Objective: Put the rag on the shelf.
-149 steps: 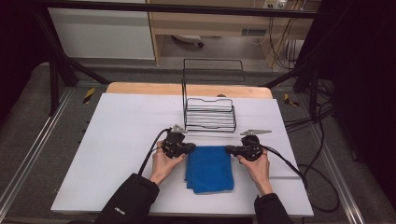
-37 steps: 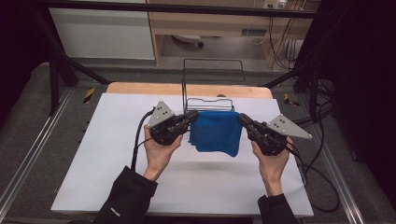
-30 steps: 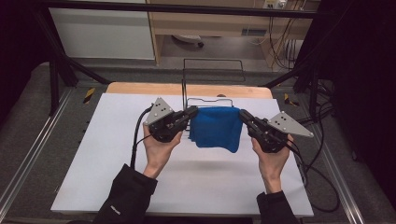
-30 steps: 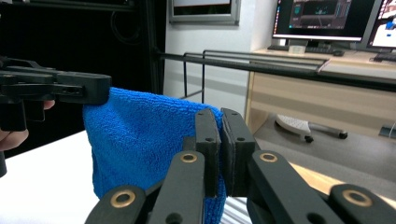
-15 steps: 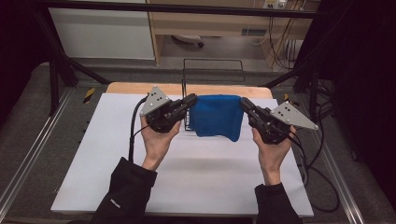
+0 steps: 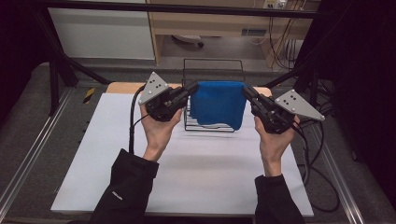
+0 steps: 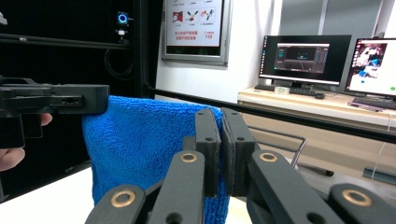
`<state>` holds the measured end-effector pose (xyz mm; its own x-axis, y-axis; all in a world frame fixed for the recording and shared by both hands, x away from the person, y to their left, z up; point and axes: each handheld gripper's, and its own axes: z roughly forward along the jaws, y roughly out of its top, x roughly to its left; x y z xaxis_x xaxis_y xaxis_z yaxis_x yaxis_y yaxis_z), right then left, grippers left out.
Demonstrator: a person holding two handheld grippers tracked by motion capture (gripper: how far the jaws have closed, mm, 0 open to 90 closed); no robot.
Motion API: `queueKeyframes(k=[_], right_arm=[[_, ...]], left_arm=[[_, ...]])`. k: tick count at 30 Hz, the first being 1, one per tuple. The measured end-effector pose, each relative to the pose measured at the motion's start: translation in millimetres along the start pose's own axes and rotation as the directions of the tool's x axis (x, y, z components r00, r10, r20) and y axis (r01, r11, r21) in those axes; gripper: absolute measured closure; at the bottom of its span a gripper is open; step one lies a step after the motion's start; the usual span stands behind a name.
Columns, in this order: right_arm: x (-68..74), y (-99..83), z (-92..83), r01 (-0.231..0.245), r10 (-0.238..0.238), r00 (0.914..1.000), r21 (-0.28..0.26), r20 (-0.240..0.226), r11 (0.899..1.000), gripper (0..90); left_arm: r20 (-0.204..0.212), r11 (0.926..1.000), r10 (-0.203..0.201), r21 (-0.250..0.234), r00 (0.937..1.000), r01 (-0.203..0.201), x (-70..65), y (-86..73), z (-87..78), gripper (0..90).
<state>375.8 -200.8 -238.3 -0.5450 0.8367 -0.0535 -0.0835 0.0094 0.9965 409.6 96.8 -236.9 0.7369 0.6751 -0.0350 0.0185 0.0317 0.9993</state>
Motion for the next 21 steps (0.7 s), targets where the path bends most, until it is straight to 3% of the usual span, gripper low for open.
queueKeyframes(k=[21], right_arm=[[-5.6,35.7,18.6,0.032,-0.031,0.9992,-0.051,0.025,0.998,86.9]], left_arm=[[-0.023,0.9976,0.013,-0.067,0.9996,-0.015,10.1,37.9,9.8,86.4]])
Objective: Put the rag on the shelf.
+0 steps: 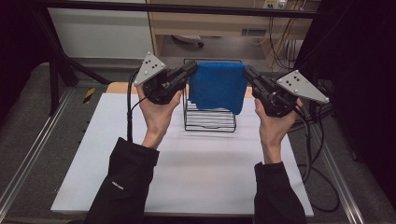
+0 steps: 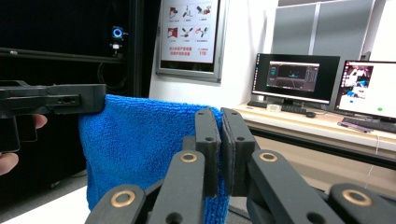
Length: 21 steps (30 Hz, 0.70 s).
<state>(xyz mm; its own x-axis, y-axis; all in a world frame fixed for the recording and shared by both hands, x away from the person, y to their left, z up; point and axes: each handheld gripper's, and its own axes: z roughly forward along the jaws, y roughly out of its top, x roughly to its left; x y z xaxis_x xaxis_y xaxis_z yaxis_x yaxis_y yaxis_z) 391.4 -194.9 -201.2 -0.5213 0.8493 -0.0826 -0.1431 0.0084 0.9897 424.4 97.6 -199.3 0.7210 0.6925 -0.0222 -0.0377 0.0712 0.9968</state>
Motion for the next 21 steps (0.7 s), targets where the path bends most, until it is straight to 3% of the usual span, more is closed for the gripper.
queueKeyframes(k=[21], right_arm=[[-10.4,32.7,25.6,0.01,-0.009,0.9999,-0.04,0.01,0.999,86.9]], left_arm=[[-0.033,0.9978,0.027,-0.06,0.9991,-0.029,9.6,37.7,12.0,86.4]])
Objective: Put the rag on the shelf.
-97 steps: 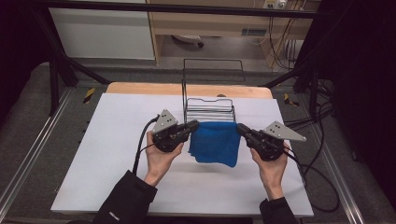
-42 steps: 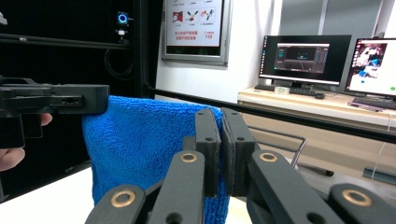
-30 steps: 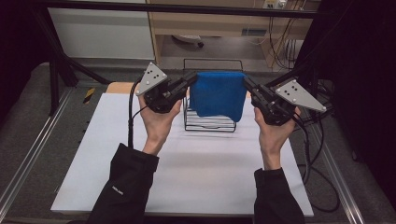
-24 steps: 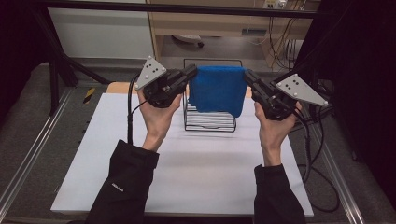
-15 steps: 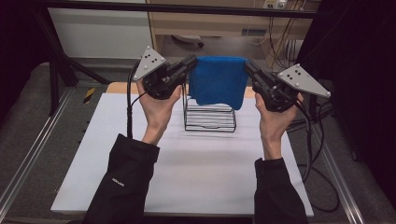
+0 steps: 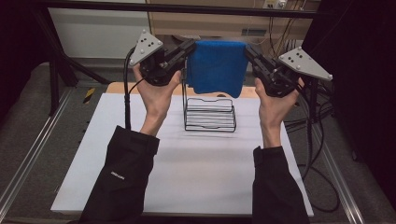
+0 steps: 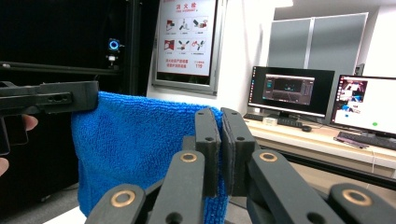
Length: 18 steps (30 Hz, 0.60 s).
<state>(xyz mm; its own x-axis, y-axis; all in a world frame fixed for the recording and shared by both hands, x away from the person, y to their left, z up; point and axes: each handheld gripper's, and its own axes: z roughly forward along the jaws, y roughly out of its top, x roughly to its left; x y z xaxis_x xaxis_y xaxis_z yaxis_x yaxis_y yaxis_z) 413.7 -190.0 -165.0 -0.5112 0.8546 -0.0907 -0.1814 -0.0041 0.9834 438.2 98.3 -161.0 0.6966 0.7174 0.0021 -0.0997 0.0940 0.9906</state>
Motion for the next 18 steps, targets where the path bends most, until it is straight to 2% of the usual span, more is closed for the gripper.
queueKeyframes(k=[8,14,18], right_arm=[[-7.0,3.0,10.9,-0.004,0.004,1.0,0.0,0.008,1.0,86.9],[-11.4,4.1,18.6,-0.006,0.006,0.9999,0.0,0.009,1.0,86.9],[-16.3,4.7,27.4,-0.013,0.013,0.9999,0.0,0.009,1.0,86.9]], left_arm=[[-0.015,1.0,0.006,-0.001,0.9999,-0.006,5.3,6.7,10.2,86.4],[-0.029,0.9999,-0.017,-0.003,0.9994,0.017,11.4,8.1,19.6,86.4],[-0.034,0.9999,-0.015,-0.006,0.9993,0.014,16.0,8.7,24.8,86.4]])
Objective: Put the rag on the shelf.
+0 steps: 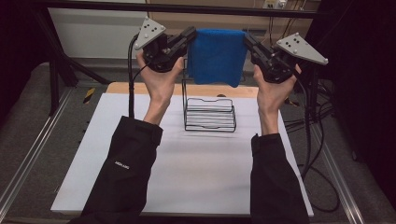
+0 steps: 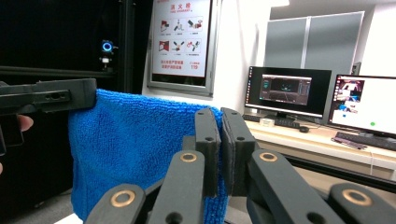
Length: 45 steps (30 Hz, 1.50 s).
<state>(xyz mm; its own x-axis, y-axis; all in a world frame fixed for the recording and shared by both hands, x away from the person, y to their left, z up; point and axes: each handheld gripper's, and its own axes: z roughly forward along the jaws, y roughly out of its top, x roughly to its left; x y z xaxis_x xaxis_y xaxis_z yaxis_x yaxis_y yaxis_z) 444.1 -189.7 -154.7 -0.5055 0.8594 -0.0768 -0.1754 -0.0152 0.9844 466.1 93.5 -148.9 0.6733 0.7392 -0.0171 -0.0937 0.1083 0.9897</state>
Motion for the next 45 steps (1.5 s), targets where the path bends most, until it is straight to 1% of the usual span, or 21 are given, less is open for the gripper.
queueKeyframes(k=[3,8,9,11,13,21,24,26,29,32,35,36,39,41,45], right_arm=[[-2.0,0.3,3.4,0.001,-0.001,1.0,-0.001,-0.003,1.0,86.9],[-7.6,-0.2,10.2,-0.012,0.012,0.9999,-0.002,-0.007,1.0,86.8],[-8.7,-0.3,11.3,-0.011,0.011,0.9999,-0.004,-0.008,1.0,86.9],[-10.7,-0.7,14.2,-0.008,0.008,0.9999,-0.003,-0.008,1.0,86.9],[-13.6,-2.0,19.0,-0.009,0.009,0.9999,0.007,-0.01,1.0,86.8],[-18.3,-7.7,29.5,-0.006,0.006,0.9999,0.022,-0.008,1.0,86.9],[-20.6,-11.1,33.7,-0.009,0.01,0.9999,0.029,-0.011,1.0,86.9],[-22.3,-14.7,36.9,-0.005,0.005,0.9999,0.036,-0.013,0.999,86.9],[-23.3,-17.3,38.3,0.001,0.0,0.9999,0.037,-0.017,0.999,86.9],[-25.1,-22.3,40.1,0.003,-0.002,0.9998,0.054,-0.022,0.999,86.9],[-25.3,-25.0,40.3,0.006,-0.004,0.9998,0.069,-0.022,0.998,86.9],[-25.4,-26.5,40.0,0.012,-0.011,0.9997,0.074,-0.021,0.997,86.9],[-23.6,-32.4,37.1,0.02,-0.017,0.9994,0.094,-0.031,0.995,86.9],[-23.1,-36.0,35.8,0.011,-0.008,0.9994,0.104,-0.033,0.995,86.9],[-22.3,-43.1,34.3,0.0,0.005,0.9993,0.123,-0.038,0.992,86.8]], left_arm=[[-0.005,1.0,0.003,0.003,1.0,-0.003,3.2,1.6,4.0,86.4],[-0.006,0.9998,0.015,-0.011,0.9999,-0.015,6.6,2.0,7.6,86.4],[-0.003,0.9999,0.009,-0.009,1.0,-0.009,7.2,1.1,8.8,86.4],[-0.009,0.9999,0.012,-0.01,0.9999,-0.012,9.6,-0.4,11.5,86.4],[-0.004,1.0,-0.001,-0.005,1.0,0.001,12.4,-1.9,14.0,86.4],[-0.018,1.0,-0.004,0.003,0.9998,0.004,21.7,-10.1,22.9,86.4],[-0.02,0.9999,-0.013,0.005,0.9997,0.013,24.8,-13.0,25.3,86.4],[-0.022,1.0,-0.004,0.008,0.9998,0.004,26.2,-14.8,26.3,86.4],[-0.026,0.9999,0.0,0.015,0.9997,0.0,28.2,-18.7,27.5,86.4],[-0.026,0.9996,0.009,0.027,0.9996,-0.009,29.6,-23.3,28.4,86.3],[-0.02,0.9993,0.009,0.036,0.9998,-0.009,31.0,-28.6,28.3,86.4],[-0.019,0.9992,0.013,0.038,0.9997,-0.012,31.2,-30.5,28.0,86.4],[-0.014,0.9989,0.008,0.046,0.9999,-0.007,32.5,-36.8,25.9,86.4],[-0.008,0.9985,0.001,0.055,1.0,-0.001,33.0,-41.1,24.8,86.3],[0.001,0.997,0.015,0.076,0.9999,-0.015,33.2,-48.4,19.9,86.4]])
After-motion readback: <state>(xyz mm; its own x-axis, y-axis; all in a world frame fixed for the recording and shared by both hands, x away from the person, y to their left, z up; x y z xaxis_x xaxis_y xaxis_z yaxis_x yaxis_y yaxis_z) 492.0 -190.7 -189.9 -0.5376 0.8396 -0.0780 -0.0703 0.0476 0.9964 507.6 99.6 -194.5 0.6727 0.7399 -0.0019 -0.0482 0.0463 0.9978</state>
